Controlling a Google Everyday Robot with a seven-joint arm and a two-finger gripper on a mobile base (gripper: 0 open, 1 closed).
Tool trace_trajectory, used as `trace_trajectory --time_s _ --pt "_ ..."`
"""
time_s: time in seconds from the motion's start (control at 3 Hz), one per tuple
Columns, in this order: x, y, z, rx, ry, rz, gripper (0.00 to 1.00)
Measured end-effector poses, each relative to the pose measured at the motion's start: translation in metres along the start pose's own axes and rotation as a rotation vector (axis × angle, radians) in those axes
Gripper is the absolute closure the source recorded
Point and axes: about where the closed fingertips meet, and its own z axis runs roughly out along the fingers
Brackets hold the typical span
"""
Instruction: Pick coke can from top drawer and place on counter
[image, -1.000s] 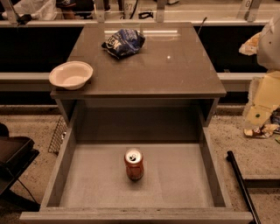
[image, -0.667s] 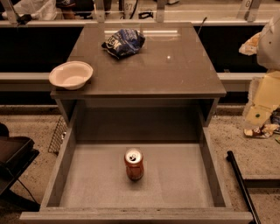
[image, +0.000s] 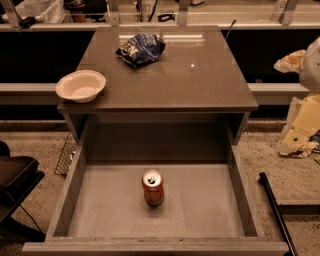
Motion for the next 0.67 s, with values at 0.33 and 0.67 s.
trace_trajectory --time_s 0.33,0.67 --pt "0.012 0.010 0.053 -0.017 -0.197 0.006 0.00" --pt "0.010 0.026 0.106 -0.002 -0.409 0.023 0.00"
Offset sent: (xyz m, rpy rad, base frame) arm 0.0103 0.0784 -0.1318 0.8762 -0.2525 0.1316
